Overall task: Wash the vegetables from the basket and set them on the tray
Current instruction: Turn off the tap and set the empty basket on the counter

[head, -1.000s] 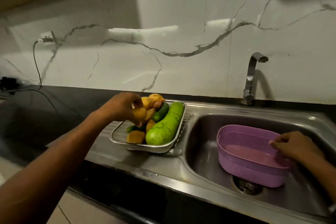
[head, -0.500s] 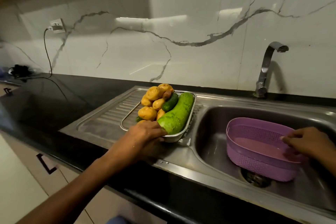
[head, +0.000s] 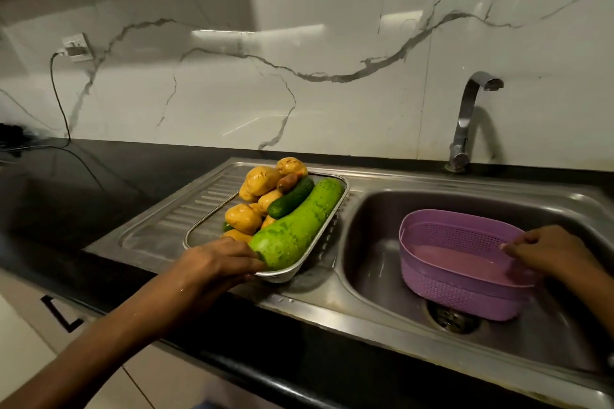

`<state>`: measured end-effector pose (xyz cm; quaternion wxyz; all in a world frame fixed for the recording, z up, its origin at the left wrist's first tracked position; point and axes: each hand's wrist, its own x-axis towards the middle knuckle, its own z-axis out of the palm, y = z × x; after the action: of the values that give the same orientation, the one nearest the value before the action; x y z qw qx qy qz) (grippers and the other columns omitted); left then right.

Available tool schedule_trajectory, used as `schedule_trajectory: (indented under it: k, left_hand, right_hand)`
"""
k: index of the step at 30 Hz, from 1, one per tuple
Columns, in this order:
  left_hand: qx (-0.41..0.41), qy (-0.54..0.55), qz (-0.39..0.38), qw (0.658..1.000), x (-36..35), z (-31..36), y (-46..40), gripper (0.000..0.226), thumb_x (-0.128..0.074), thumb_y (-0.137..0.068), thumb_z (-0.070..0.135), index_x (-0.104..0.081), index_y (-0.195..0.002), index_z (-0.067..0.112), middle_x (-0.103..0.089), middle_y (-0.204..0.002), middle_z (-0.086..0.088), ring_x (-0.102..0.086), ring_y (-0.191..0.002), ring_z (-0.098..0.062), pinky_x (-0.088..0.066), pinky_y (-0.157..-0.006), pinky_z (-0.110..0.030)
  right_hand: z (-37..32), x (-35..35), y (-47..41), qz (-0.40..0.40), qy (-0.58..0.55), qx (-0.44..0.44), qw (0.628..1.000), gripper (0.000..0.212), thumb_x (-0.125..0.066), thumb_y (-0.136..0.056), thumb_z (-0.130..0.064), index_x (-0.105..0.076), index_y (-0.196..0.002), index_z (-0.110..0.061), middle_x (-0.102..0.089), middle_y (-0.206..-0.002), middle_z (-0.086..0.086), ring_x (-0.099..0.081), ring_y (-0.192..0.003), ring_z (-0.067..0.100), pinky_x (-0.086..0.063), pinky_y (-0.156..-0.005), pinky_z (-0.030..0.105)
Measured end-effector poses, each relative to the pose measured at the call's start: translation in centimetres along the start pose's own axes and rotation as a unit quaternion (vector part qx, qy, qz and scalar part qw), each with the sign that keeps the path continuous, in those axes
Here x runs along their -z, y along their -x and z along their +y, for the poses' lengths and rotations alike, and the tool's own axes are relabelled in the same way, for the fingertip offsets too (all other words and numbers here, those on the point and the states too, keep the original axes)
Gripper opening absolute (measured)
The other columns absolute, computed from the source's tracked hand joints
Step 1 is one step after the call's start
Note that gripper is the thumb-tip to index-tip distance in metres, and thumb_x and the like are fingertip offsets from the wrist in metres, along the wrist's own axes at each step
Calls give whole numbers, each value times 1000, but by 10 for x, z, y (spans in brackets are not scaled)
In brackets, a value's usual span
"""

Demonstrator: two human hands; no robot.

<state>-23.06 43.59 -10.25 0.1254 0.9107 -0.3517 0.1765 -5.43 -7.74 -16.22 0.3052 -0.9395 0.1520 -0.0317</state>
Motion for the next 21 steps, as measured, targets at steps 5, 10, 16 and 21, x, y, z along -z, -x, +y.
schedule_trajectory:
  k: [5,10,16,21]
  left_hand:
    - [69,64,100,991,15,44,-10,23,-69,-85,8,-65,-104,19,-62,-105,9,-63,-100,-17,-50,-81,-36]
    - [23,113,149,982,-22,109,-100,40,-65,-70,-5,-63,-106,14,-57,-109,2,-58,-107,-17,-47,-89,-29]
    - [279,142,-132,941,-143,68,-226,106,-76,-79,17,-8,-161,15,-10,-166,-20,-15,-154,-31,-26,-122,-47]
    - [348,310,-186,865,-189,50,-239,122,-72,-80,-14,19,-157,11,-37,-157,-17,-56,-123,-30,-55,-86,-37]
  right_hand:
    - [3,7,-4,22,-12,-41,999,34,-81,-82,-36,-69,-69,-7,-70,-76,18,-67,-74,34,-55,-73,39]
    - [25,7,-13,-42,-10,-110,993,29,-63,-93,-5,-64,-69,11,-61,-54,23,-61,-60,36,-49,-57,36]
    - [36,7,-12,-112,29,-100,988,7,-64,-81,10,-67,-81,16,-63,-62,26,-61,-53,33,-51,-53,37]
    - [37,15,-9,-182,23,-96,978,6,-75,-79,8,-71,-78,5,-63,-56,17,-56,-46,24,-47,-54,29]
